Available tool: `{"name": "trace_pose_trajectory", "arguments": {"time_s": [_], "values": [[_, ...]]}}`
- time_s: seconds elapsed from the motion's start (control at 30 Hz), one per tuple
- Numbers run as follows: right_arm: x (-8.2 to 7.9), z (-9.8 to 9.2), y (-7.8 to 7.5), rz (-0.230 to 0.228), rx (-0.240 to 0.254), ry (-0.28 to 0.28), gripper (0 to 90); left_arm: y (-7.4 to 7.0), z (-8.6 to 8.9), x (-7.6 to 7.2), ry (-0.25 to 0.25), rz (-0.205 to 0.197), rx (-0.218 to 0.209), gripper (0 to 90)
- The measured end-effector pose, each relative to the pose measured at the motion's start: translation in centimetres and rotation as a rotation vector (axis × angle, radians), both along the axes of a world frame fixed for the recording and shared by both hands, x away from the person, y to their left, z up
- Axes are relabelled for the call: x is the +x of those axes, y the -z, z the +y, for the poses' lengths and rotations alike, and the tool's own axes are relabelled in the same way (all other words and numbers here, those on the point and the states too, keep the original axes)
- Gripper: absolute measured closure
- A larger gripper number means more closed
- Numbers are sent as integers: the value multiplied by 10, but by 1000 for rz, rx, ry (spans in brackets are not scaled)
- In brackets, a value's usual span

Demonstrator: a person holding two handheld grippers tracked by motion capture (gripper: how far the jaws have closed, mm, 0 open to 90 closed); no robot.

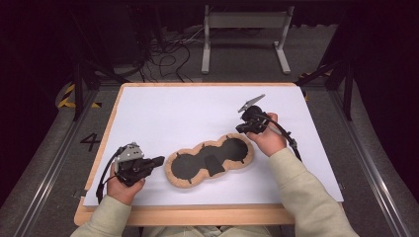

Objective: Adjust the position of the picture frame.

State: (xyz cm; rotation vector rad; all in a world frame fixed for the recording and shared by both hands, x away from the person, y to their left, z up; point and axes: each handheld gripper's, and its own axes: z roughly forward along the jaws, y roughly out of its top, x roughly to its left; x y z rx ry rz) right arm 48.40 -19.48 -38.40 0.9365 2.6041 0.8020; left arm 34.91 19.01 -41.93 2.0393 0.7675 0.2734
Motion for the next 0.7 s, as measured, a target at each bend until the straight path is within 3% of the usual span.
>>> {"name": "trace_pose_trajectory", "arguments": {"time_s": [0.17,0.33,0.57,0.7], "values": [[-18,-9,-3,-20,50,-17,896,-4,-20,-10,98,7,36,900],[-31,-16,-3,-27,120,-36,900,-5,-34,-15,161,24,53,900],[-40,-21,-7,-36,121,-53,892,1,-49,-18,294,70,114,900],[-43,-19,-6,-29,118,-65,893,4,-56,-19,344,99,153,900]]}}
